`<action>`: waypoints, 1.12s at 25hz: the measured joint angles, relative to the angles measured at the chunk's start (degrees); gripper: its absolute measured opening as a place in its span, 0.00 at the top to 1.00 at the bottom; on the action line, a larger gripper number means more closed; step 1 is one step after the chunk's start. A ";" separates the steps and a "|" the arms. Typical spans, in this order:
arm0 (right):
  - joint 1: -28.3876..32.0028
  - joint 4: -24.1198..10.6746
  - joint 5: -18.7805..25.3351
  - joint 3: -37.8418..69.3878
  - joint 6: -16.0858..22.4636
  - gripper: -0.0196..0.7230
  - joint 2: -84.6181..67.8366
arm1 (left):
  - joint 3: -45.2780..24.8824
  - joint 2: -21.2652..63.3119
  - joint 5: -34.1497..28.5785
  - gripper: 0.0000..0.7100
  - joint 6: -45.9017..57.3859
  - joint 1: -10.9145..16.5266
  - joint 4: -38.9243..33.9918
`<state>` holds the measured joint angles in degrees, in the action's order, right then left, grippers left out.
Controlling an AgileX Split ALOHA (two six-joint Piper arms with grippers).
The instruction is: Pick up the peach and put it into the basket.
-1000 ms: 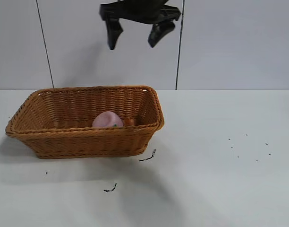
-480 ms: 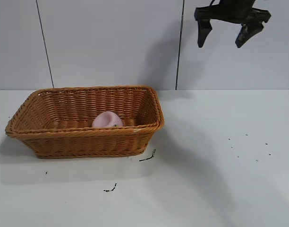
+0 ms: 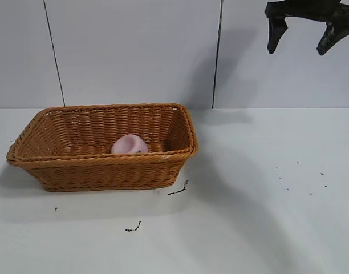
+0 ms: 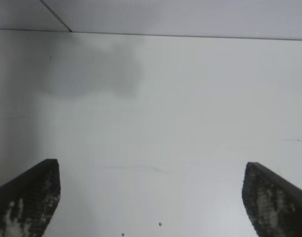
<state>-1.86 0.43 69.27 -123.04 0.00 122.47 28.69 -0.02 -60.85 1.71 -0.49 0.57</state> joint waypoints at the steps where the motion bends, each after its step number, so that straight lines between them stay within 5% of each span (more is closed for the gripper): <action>1: 0.00 0.08 0.00 2.44 0.00 0.04 -2.81 | 0.00 0.00 0.00 0.02 0.00 0.00 0.00; 18: 0.00 0.46 0.11 62.81 0.00 0.04 -67.56 | 0.00 0.00 0.00 0.02 0.00 0.00 0.00; 25: 0.00 0.46 -9.02 85.48 0.00 0.04 -94.68 | 0.00 0.00 0.00 0.02 0.00 0.00 0.00; 28: 0.00 0.41 -9.41 92.21 0.00 0.04 -104.10 | 0.00 0.00 0.00 0.02 0.00 0.00 0.00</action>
<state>-1.86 0.84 59.87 -30.84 0.00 18.37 28.69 -0.02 -60.85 1.71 -0.49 0.57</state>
